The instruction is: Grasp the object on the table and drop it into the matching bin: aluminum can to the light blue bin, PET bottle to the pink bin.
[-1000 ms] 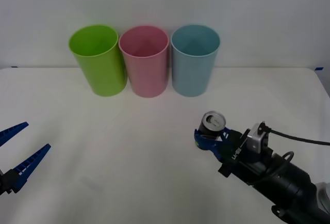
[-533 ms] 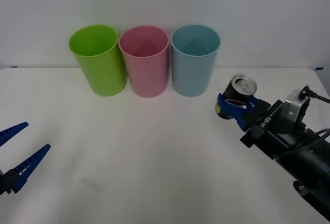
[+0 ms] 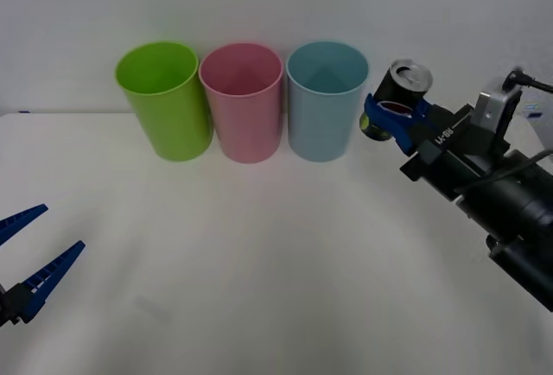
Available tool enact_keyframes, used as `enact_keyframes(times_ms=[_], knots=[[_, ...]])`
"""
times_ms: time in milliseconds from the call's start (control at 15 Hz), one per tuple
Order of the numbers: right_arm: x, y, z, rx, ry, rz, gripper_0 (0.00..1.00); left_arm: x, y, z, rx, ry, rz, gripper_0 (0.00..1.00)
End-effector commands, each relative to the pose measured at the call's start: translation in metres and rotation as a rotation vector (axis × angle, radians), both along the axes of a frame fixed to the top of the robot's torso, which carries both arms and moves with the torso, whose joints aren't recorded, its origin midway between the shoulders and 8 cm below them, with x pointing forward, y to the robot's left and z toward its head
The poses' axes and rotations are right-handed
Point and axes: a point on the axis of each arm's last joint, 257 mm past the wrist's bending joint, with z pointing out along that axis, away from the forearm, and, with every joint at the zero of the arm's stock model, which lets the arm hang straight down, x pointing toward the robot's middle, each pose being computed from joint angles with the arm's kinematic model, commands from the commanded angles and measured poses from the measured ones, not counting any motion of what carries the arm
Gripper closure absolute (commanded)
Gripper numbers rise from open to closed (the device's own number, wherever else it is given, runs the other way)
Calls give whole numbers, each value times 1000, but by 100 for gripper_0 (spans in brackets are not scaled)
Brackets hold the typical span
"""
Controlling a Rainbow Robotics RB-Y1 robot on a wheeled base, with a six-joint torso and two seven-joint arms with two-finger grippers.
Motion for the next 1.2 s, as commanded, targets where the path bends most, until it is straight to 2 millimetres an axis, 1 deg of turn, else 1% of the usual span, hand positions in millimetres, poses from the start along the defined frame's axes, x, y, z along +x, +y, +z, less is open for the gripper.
enact_keyframes(times_ms=[67,133,467,667,733,800,1000,1200], knots=[[31,8,7,-9,-12,-4,100,0,0,0,0,0,0,0],[43,12,11,-9,-18,-9,100,0,0,0,0,0,0,0],[102,28,12,-10,-7,-73,100,0,0,0,0,0,0,0],[134,35,15,-4,4,-122,100,0,0,0,0,0,0,0],[141,37,15,-3,6,-135,100,0,0,0,0,0,0,0],[154,38,17,-1,10,-162,100,0,0,0,0,0,0,0],[179,44,20,1,27,-212,100,0,0,0,0,0,0,0],[197,48,23,6,42,-250,100,0,0,0,0,0,0,0]])
